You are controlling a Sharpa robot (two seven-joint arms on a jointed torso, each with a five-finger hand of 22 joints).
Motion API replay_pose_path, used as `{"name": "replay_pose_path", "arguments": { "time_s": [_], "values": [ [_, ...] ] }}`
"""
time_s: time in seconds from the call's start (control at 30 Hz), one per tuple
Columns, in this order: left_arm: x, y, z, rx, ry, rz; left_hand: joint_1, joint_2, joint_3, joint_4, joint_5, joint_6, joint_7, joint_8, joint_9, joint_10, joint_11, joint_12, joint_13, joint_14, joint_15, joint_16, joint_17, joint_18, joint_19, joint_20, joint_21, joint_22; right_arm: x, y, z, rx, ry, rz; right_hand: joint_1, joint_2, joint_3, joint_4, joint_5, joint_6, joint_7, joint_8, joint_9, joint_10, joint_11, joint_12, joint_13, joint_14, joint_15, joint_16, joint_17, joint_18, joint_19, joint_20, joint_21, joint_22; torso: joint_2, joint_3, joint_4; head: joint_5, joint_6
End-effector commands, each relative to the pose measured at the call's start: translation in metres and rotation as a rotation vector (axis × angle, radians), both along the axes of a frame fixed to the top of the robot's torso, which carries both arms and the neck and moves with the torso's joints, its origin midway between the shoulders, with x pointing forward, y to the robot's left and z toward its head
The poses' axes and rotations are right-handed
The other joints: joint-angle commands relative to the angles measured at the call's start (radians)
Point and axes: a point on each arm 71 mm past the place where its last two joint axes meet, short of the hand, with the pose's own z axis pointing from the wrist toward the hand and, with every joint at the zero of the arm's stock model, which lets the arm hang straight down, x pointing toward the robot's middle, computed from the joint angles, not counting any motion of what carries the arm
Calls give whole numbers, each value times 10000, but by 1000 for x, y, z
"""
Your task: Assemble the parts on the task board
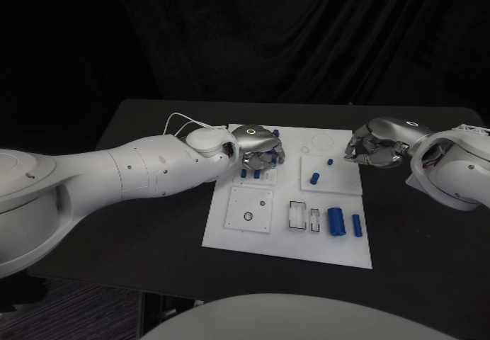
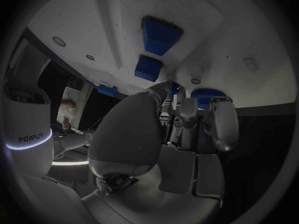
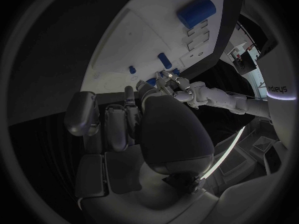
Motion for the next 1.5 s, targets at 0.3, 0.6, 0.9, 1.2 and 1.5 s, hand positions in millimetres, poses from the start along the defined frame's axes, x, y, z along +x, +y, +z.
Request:
{"name": "replay_pose_path", "arguments": {
  "time_s": [0.3, 0.6, 0.9, 1.2, 1.5],
  "values": [
    [0, 1, -2, -20, -33, -3, -135, 94, -101, 67, -488, -192, -102, -136, -69, 51, 34, -93, -37, 95, 14, -6, -94, -100, -1, -4, -59, 1752, 0, 0, -3, -196, 268, -122, 87, -28, -21, 54, -46, 121, -8, 86, 28, -3, 16, -3, 6, 515, -5, -83, 1284, 45, -57, 0, -76, 1378, -5, 0, 3, 8, -2],
    [0, 3, -3, -1, -26, 68, -162, 4, -74, 193, -577, -363, -204, -212, -168, -187, 155, -974, -686, 35, 94, -103, -320, -69, -93, 56, -243, 1706, 0, 0, -5, -274, 382, -126, 92, -30, -21, 51, -45, 127, -10, 91, 31, -24, 15, -22, -22, 509, -6, -105, 1269, 50, -64, 0, -104, 1371, -8, -2, -2, 9, -2],
    [1, 6, -4, 4, -29, 150, -177, -21, -46, 294, -618, -377, -312, -198, -292, -86, 290, -1572, -1253, 20, 201, -125, -425, -72, -85, 130, -269, 1707, 0, 0, -7, -341, 490, -138, 99, -32, -21, 47, -45, 139, -14, 100, 36, -40, 12, -37, -44, 503, -7, -128, 1253, 57, -74, -1, -139, 1363, -8, 2, -11, -49, -2],
    [1, 8, -4, -7, -45, 208, -304, -8, -295, 404, -994, -141, -250, -143, -355, 627, 130, -1200, -1080, 243, 79, 83, -228, -106, 57, 108, -73, 1766, 0, 1, -8, -389, 567, -142, 105, -33, -20, 44, -44, 152, -17, 110, 40, -43, 10, -40, -48, 500, -9, -139, 1246, 59, -78, -2, -155, 1359, -9, -6, -19, -12, -2],
    [0, 9, -3, -109, -154, 97, -157, 191, -498, 307, -916, 357, -68, 86, -279, 755, -71, -407, -360, 309, -74, 138, -221, -163, 203, -13, 186, 1845, 0, 1, -9, -422, 616, -142, 131, -30, -20, 32, -41, 245, -46, 189, 79, -45, -9, -43, -54, 492, -21, -167, 1227, 63, -82, -10, -183, 1356, -9, -9, 1, -33, -2]
  ]
}}
